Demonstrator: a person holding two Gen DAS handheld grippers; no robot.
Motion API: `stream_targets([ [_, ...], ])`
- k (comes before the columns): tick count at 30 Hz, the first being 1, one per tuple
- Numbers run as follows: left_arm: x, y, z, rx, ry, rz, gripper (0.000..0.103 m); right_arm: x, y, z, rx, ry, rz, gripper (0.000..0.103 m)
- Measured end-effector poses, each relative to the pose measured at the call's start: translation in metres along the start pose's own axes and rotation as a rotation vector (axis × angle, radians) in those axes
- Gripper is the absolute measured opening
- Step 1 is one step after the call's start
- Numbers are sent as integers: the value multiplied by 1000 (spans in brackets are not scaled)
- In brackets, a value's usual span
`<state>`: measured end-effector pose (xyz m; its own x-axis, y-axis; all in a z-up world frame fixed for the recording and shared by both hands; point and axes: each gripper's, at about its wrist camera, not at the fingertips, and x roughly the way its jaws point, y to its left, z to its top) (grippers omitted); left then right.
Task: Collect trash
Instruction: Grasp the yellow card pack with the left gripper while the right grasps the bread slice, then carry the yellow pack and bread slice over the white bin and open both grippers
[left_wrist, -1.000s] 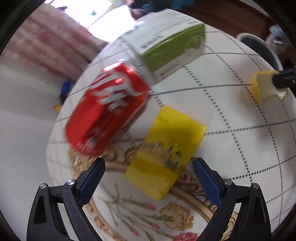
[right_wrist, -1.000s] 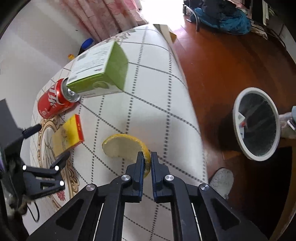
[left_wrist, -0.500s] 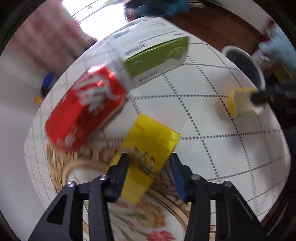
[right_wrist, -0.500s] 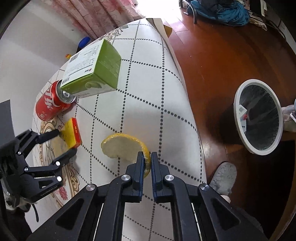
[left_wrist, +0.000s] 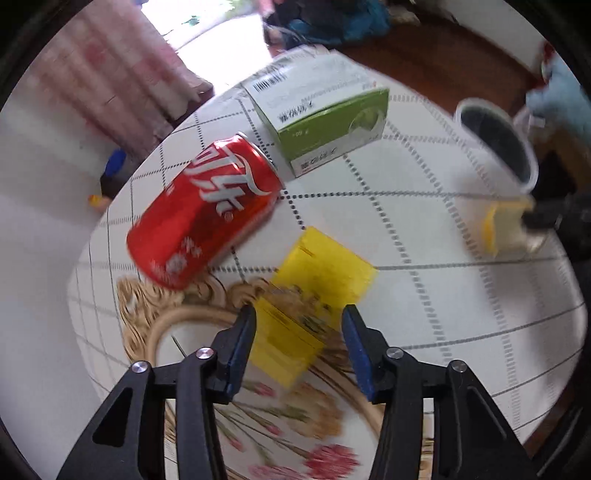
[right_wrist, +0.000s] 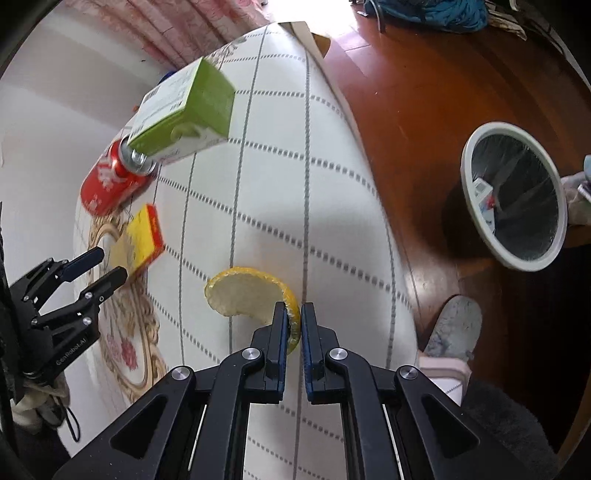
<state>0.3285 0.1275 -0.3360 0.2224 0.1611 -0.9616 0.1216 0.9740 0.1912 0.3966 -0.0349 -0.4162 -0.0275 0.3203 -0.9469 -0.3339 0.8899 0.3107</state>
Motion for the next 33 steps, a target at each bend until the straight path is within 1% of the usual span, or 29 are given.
stream_targets([
  [1,6,3,6,34,18,-8,61,1,2,5,-5,1,-10,7],
  [2,10,2,10,55,34,-10,70,2,3,12,-8,4,-19,7],
  [3,13,2,10,73,43,-18,83,3,5,17,-10,10,-25,7],
  [5,20,-2,8,106,65,-24,85,7,9,28,-17,24,-31,7],
  [7,28,-3,12,131,102,-57,85,9,12,38,-30,37,-44,7],
  [8,34,-3,13,143,127,-65,88,11,15,42,-41,51,-47,7],
  [9,34,-1,15,139,118,-80,89,13,16,46,-44,61,-46,7],
  [13,42,8,19,109,154,-169,89,17,19,58,-66,88,-58,7],
  [15,43,10,20,90,160,-209,85,20,20,63,-66,102,-57,8],
  [16,42,9,19,94,155,-209,83,21,21,66,-63,105,-55,8],
  [17,40,6,19,99,147,-212,80,22,21,67,-60,108,-51,8],
  [18,39,9,17,102,142,-213,73,21,21,68,-57,109,-48,8],
  [19,35,7,15,101,135,-214,63,21,20,68,-57,109,-47,7],
  [21,30,3,13,81,127,-224,63,20,22,67,-62,104,-43,7],
  [23,28,-4,8,91,128,-222,63,18,23,64,-60,95,-34,7],
  [26,22,-12,0,60,115,-218,63,13,25,58,-58,84,-14,7],
  [28,12,-17,-4,36,91,-216,63,9,27,54,-62,76,-5,7],
  [31,-7,-21,-6,-5,28,-213,62,-4,25,47,-71,42,6,7],
  [33,-26,-27,-8,-36,-22,-209,62,-14,22,45,-66,15,14,7],
])
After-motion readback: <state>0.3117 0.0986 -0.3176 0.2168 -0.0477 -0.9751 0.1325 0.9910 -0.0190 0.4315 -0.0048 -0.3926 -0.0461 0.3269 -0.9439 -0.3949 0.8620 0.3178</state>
